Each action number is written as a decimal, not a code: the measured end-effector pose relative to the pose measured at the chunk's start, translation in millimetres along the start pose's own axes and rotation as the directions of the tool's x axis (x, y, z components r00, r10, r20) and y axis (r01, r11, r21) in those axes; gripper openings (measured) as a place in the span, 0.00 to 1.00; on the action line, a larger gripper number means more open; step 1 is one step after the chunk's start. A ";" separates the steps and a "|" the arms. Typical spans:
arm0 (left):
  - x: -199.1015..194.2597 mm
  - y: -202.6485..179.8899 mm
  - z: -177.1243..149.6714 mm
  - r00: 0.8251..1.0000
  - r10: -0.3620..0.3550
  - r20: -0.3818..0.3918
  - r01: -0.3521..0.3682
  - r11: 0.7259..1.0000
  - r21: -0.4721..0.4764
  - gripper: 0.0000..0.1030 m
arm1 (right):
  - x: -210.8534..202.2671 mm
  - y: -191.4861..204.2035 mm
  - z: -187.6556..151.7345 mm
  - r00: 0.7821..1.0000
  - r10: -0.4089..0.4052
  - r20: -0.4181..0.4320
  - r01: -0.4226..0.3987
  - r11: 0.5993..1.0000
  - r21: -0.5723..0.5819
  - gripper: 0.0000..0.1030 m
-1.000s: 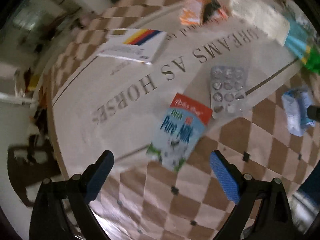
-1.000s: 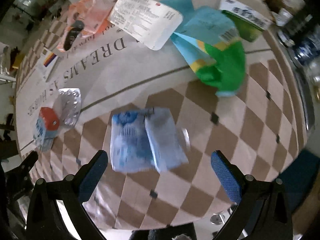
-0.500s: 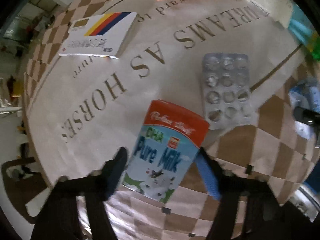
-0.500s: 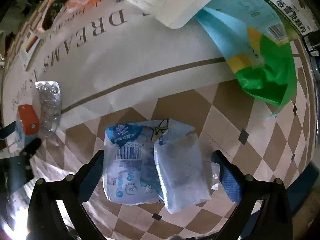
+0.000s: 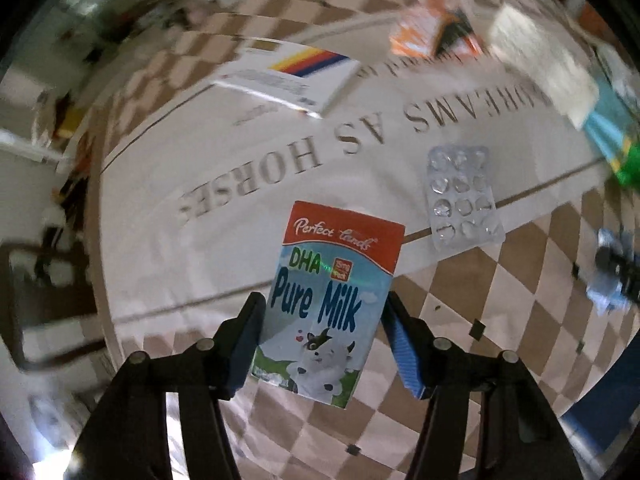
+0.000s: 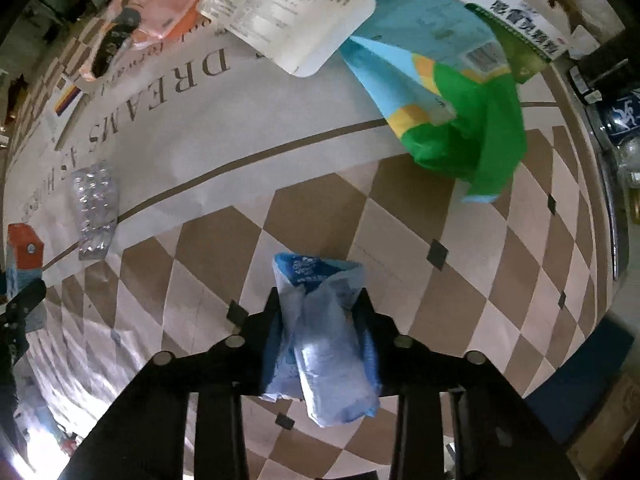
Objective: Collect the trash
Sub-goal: 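Grasp the Pure Milk carton with the left tool while the right tool grasps the clear plastic bag, then carry the carton and bag over the white bin and release both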
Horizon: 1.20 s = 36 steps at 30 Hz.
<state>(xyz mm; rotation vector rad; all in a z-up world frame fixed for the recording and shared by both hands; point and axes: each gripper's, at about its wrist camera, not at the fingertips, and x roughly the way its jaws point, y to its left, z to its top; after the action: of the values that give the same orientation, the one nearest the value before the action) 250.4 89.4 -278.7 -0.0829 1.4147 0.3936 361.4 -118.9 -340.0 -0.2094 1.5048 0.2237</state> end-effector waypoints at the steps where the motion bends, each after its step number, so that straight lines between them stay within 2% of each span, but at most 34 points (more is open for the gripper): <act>1: -5.1 3.1 -4.4 1.000 0.003 0.011 -0.003 1.000 -0.026 0.55 | -3.7 -0.2 -4.5 1.000 -0.002 0.015 0.002 1.000 -0.005 0.33; 5: -25.8 21.5 -33.8 0.998 0.008 0.066 0.000 0.992 -0.123 0.54 | -21.5 6.9 -26.5 0.997 0.005 0.072 -0.003 1.000 -0.023 0.32; 13: -62.5 45.1 -114.9 0.985 0.001 0.172 0.035 0.978 -0.206 0.53 | -67.7 25.4 -99.2 0.985 0.101 0.138 -0.094 0.994 -0.058 0.31; 19: -77.4 65.7 -207.2 0.977 -0.045 0.210 0.103 0.957 -0.271 0.52 | -110.6 32.0 -192.3 0.962 0.201 0.183 -0.195 0.979 -0.054 0.31; 23: -64.3 73.0 -271.3 0.979 -0.107 0.173 0.159 0.933 -0.322 0.52 | -112.8 36.4 -257.6 0.952 0.240 0.188 -0.241 0.970 -0.019 0.31; 27: -29.5 74.8 -326.8 0.978 -0.190 0.087 0.209 0.901 -0.380 0.52 | -79.5 41.3 -311.8 0.960 0.259 0.105 -0.261 0.965 0.002 0.31; 29: -6.1 76.0 -346.6 0.971 -0.236 0.043 0.232 0.878 -0.418 0.52 | -51.8 42.2 -332.8 0.963 0.265 0.044 -0.266 0.964 0.021 0.31; 33: 74.6 77.2 -379.5 0.926 -0.374 -0.058 0.291 0.803 -0.520 0.53 | 24.9 49.0 -370.2 0.945 0.314 -0.096 -0.307 0.949 0.078 0.31; 36: 138.9 72.4 -388.8 0.899 -0.425 -0.105 0.302 0.775 -0.556 0.53 | 96.8 53.3 -386.6 0.918 0.352 -0.185 -0.327 0.933 0.153 0.31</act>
<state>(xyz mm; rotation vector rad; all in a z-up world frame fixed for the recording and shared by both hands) -125.0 75.3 -464.7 -0.8741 1.4353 0.4467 -19.3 -172.0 -458.1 0.1326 1.7555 0.3989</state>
